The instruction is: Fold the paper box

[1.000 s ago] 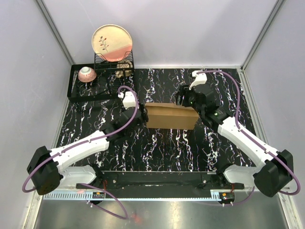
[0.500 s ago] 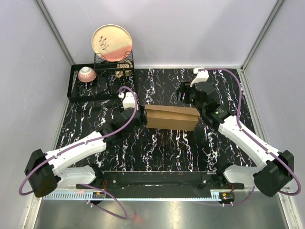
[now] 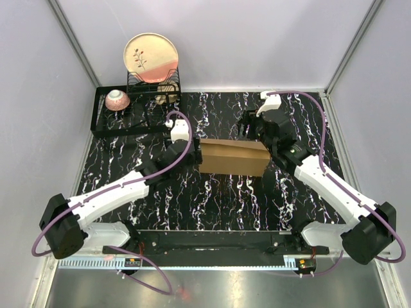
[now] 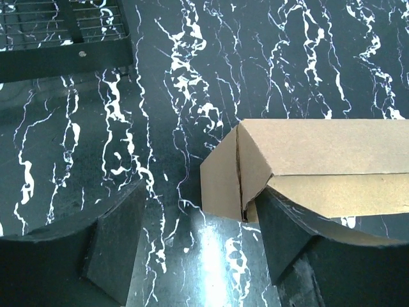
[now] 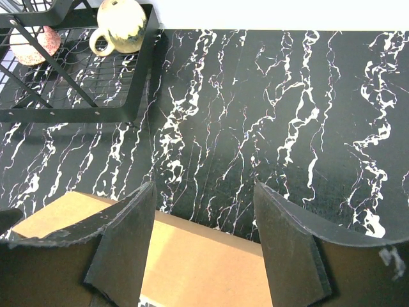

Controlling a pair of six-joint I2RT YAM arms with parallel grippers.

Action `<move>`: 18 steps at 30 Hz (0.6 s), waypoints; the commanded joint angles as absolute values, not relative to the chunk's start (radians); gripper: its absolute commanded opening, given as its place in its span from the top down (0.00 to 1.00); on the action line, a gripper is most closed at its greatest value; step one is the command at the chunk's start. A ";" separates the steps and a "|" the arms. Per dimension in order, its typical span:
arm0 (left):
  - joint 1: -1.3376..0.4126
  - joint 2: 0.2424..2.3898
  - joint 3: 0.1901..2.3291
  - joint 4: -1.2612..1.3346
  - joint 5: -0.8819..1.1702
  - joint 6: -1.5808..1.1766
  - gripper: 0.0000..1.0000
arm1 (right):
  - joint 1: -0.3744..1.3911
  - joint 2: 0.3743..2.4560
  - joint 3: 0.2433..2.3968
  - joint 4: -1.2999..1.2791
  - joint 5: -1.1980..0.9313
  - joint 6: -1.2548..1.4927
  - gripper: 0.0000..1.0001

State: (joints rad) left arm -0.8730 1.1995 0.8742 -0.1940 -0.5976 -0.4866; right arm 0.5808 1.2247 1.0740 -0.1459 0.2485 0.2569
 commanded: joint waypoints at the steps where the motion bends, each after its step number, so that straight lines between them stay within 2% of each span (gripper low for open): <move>1: -0.873 1.229 0.939 -0.198 -0.566 -0.465 0.28 | 0.583 1.226 1.118 -0.132 0.267 0.241 0.31; 3: -0.873 1.226 0.940 -0.193 -0.557 -0.468 0.27 | 0.583 1.227 1.120 -0.130 0.267 0.239 0.31; 11: -0.873 1.218 0.963 -0.186 -0.534 -0.468 0.13 | 0.583 1.230 1.123 -0.132 0.270 0.238 0.31; 18: -0.873 1.187 0.969 -0.184 -0.529 -0.459 0.11 | 0.583 1.224 1.124 -0.130 0.276 0.236 0.30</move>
State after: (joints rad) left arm -0.8730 1.2259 0.9279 -0.1982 -0.5465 -0.4782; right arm 0.5808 1.2274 1.0771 -0.1474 0.2501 0.2501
